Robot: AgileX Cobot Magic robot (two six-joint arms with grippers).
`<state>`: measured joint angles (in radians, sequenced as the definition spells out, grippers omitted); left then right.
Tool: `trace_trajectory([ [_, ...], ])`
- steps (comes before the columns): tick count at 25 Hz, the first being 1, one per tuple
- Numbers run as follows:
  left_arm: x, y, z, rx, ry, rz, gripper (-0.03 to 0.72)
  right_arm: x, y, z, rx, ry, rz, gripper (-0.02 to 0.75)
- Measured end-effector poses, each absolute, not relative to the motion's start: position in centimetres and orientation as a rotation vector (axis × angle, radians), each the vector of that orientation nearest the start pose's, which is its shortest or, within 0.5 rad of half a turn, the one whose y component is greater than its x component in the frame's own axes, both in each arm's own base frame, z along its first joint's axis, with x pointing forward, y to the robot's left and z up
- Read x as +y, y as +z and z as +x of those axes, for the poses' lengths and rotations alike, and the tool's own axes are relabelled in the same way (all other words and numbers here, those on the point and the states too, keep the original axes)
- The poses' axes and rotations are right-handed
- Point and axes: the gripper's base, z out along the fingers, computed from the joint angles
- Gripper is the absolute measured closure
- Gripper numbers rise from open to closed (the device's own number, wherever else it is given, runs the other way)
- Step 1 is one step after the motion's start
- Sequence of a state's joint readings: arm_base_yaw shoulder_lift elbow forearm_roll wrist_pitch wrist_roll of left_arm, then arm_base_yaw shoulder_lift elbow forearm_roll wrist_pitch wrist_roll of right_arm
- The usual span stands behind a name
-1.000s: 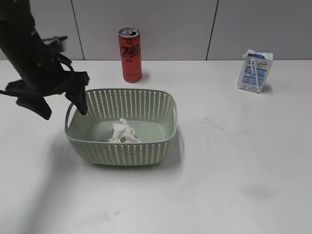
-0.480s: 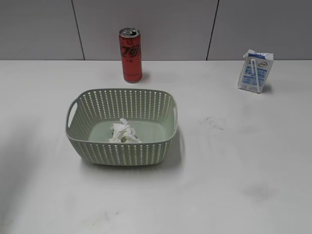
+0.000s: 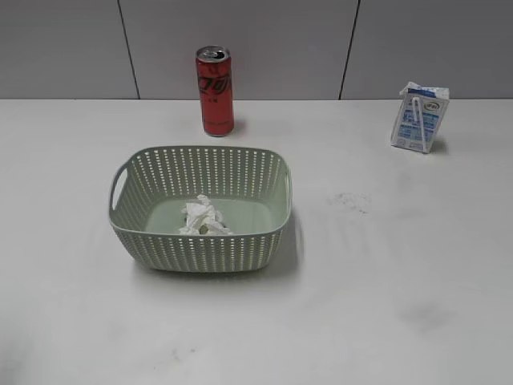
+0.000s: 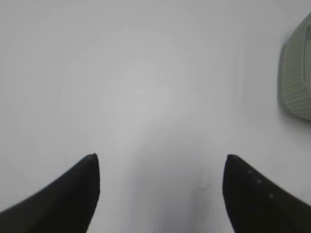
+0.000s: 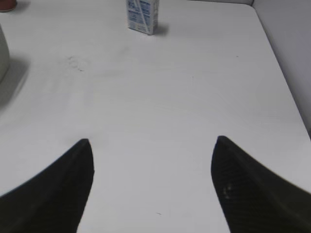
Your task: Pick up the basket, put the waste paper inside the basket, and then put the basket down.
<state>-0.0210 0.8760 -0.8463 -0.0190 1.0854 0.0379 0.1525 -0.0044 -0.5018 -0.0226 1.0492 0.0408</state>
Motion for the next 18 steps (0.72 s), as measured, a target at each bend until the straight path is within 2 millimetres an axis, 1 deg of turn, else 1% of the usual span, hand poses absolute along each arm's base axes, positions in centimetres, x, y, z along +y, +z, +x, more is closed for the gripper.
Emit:
trace_trajectory([
  [4, -0.3, 31.6, 8.8, 2.447, -0.017, 0.068, 0.095, -0.1, 27.8, -0.5, 2.023, 0.096, -0.155, 0.169],
  [7, -0.3, 31.1, 5.4, 2.329, -0.018, 0.066, 0.095, -0.1, 27.8, -0.5, 2.023, 0.096, -0.155, 0.169],
  [9, -0.3, 30.6, 3.6, 2.262, -0.021, 0.065, 0.095, -0.1, 27.8, -0.5, 2.023, 0.096, -0.155, 0.169],
  [11, -0.3, 29.9, 2.0, 2.201, -0.031, 0.064, 0.095, -0.1, 27.8, -0.5, 2.023, 0.096, -0.155, 0.169],
  [14, -0.4, 28.9, 0.4, 2.139, -0.049, 0.065, 0.095, -0.1, 27.8, -0.5, 2.023, 0.096, -0.155, 0.169],
  [18, -0.5, 27.6, -0.7, 2.094, -0.063, 0.066, 0.097, -0.1, 27.8, -0.5, 2.022, 0.096, -0.155, 0.169],
])
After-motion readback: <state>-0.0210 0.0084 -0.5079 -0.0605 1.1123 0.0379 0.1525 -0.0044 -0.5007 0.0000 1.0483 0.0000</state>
